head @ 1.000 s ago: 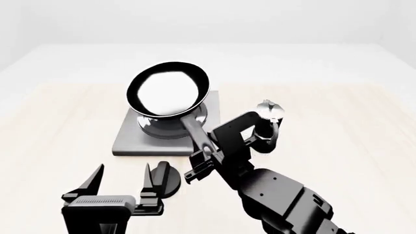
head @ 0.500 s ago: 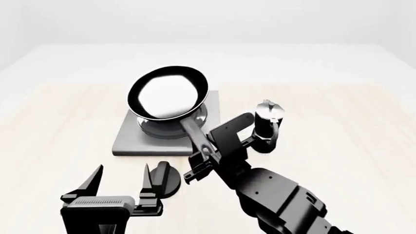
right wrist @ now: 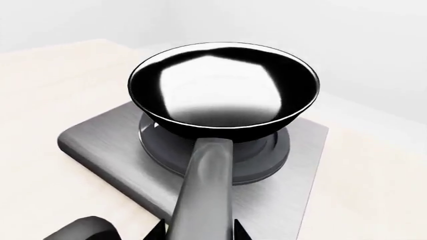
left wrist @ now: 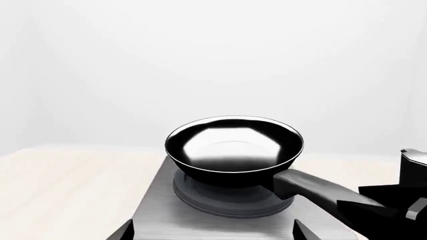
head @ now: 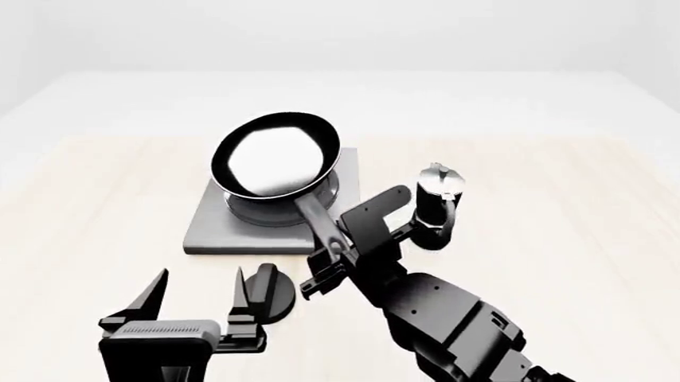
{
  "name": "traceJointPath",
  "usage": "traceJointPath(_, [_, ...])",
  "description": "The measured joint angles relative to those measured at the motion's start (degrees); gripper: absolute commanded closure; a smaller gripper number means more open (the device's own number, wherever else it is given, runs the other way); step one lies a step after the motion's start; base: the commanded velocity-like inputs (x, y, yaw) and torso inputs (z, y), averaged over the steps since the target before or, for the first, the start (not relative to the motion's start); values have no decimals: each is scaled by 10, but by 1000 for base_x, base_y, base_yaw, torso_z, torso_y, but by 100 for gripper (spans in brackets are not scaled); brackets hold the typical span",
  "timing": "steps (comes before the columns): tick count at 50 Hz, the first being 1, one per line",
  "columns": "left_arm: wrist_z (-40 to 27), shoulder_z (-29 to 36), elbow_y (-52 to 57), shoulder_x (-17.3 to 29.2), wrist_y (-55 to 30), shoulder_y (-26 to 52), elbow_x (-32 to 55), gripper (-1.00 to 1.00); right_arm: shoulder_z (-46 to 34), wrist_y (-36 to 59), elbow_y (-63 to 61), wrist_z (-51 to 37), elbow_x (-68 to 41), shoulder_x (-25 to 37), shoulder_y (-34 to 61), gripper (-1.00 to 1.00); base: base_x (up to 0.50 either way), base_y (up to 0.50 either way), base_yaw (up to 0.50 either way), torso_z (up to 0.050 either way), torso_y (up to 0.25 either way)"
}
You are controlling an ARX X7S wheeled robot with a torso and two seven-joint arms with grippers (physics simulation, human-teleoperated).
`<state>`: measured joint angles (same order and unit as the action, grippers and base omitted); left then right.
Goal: Put the frying pan on the stove.
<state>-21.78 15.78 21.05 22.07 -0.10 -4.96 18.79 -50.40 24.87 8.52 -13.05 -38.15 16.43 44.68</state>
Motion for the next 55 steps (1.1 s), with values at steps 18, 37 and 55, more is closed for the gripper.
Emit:
traceJointPath(18, [-2,0,-2,2,3,-1,2,-100,4,-13,16,5,24,-11,11,-100,0,0,0,0,1])
traceJointPath(37, [-5,2,-1,4,-3,8,4,-100,21,-10,-71,-27,31,16,-7,-100,0,0,0,0,0])
traceJointPath(55, [-11,2,8,8,-19,26,6,-100,50,-29,-214,-87,22,68,-59,-100,0,0,0,0,0])
